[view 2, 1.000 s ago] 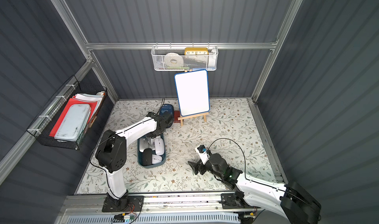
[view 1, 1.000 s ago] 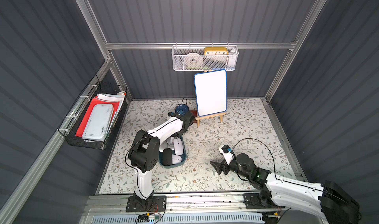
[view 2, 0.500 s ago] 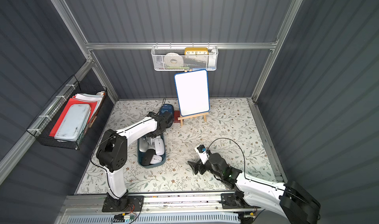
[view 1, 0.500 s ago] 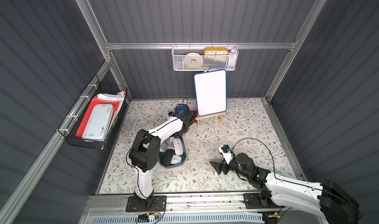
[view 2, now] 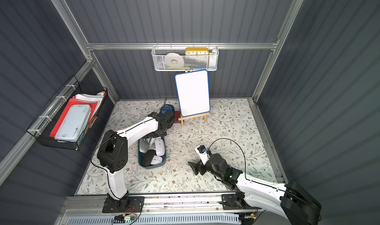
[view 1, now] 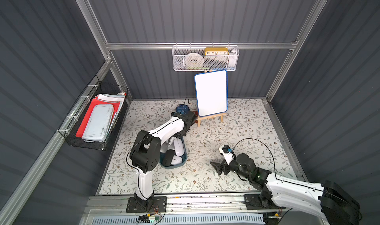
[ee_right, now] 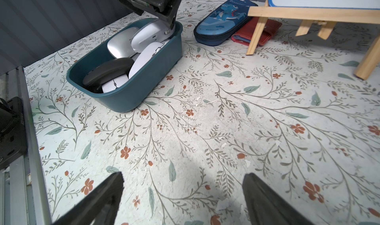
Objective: Put the mouse in the storage box
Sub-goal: Place the mouse in the storage box, then reset both arms
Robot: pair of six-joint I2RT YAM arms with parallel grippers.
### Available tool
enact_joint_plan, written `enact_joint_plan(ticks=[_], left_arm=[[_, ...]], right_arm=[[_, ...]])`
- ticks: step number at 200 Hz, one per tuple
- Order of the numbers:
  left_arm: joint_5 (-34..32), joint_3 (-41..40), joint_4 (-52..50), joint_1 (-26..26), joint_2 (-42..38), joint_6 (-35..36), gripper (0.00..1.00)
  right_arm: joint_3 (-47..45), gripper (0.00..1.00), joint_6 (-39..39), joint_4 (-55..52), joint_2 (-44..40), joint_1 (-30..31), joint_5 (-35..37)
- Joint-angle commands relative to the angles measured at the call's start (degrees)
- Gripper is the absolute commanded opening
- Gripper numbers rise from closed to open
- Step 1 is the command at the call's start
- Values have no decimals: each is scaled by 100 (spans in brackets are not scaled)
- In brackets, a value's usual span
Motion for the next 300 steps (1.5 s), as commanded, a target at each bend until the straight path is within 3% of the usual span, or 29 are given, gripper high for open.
enact_joint_plan(ticks=[1, 50, 77, 102, 119, 144, 156, 177, 231, 240, 254, 288, 300], left_arm=[[135, 240, -44, -128, -382, -15, 82], [534, -172, 1242, -235, -1896, 365, 88], [524, -1443, 2930, -208, -3458, 779, 99], [344, -2883, 4784, -95, -5012, 1498, 99], [-140, -3636, 5600, -32, -5728, 1742, 99], [-1449, -4363, 6347, 45, -6145, 1846, 99], [-1503, -4789, 7036, 191, -6134, 2289, 100], [-1006, -5482, 8484, 709, -5695, 3221, 100], [927, -5572, 9686, 2824, -3942, 3156, 100], [996, -5628, 10033, 2927, -3703, 3195, 100], [1154, -6015, 11177, 2979, -3436, 3479, 100], [1672, -6423, 13383, 3078, -2443, 4070, 100], [1794, -6204, 13306, 3101, -2214, 4331, 100]], right_arm=[[124, 95, -7, 18, -6, 36, -45], [102, 95, -5, 18, -88, 36, -44], [29, 95, 168, -59, -381, 28, 525], [46, 97, 66, -169, -860, 4, 1594], [423, 99, -84, -729, -1292, -54, 2648], [699, 99, -455, -913, -1648, -588, 3488], [720, 99, -335, -943, -1652, -1096, 3748], [783, 99, 139, -1321, -1490, -2043, 4034], [81, 99, 180, 124, -228, -3363, 3820], [38, 99, 97, 727, 200, -3558, 3845], [228, 99, 82, 834, 560, -3630, 3853], [220, 99, 110, 2504, 1652, -4323, 3181], [193, 99, 191, 3100, 2137, -4525, 2952]])
